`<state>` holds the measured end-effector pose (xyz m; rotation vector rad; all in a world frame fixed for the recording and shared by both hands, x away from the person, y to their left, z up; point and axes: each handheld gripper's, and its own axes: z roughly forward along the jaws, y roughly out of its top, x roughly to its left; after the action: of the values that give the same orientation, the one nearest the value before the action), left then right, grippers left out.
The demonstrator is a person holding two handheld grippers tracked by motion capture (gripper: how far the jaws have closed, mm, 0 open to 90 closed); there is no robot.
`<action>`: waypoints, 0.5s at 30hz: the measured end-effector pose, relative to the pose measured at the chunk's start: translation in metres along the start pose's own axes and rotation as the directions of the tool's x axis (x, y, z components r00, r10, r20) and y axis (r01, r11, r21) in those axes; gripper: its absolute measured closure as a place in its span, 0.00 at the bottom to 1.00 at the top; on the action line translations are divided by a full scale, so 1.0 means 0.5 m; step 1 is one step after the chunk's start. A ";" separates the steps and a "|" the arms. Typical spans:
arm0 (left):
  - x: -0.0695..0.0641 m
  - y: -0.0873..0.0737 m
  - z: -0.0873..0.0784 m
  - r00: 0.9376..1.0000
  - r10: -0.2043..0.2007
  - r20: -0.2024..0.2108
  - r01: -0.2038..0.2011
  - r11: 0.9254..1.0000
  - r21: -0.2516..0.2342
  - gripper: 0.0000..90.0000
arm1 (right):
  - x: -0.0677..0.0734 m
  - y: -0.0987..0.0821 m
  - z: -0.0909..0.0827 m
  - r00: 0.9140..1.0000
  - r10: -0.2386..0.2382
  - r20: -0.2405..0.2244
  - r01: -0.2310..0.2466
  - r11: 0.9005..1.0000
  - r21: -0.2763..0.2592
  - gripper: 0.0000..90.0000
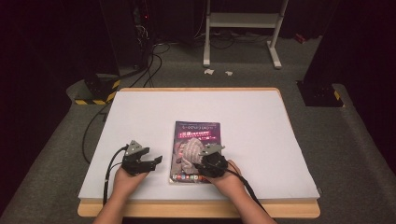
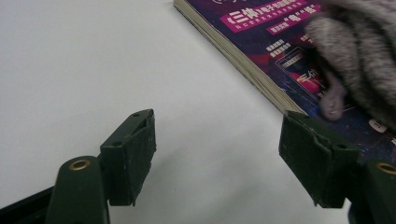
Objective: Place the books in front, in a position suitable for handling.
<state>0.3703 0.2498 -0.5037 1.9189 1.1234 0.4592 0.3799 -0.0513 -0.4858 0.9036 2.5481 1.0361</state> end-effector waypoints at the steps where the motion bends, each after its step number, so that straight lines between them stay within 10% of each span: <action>1: 0.000 0.000 0.000 1.000 -0.001 0.002 0.001 1.000 -0.001 0.31 | 0.001 0.008 0.007 1.000 -0.005 -0.005 0.005 1.000 0.000 0.69; 15: 0.002 -0.001 -0.001 1.000 -0.005 0.009 0.005 1.000 -0.001 0.31 | 0.009 0.088 0.081 0.998 -0.051 -0.037 0.052 0.998 0.019 0.69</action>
<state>0.3704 0.2507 -0.5039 1.9149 1.1224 0.4482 0.4140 -0.0018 -0.4842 0.8265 2.6015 1.0231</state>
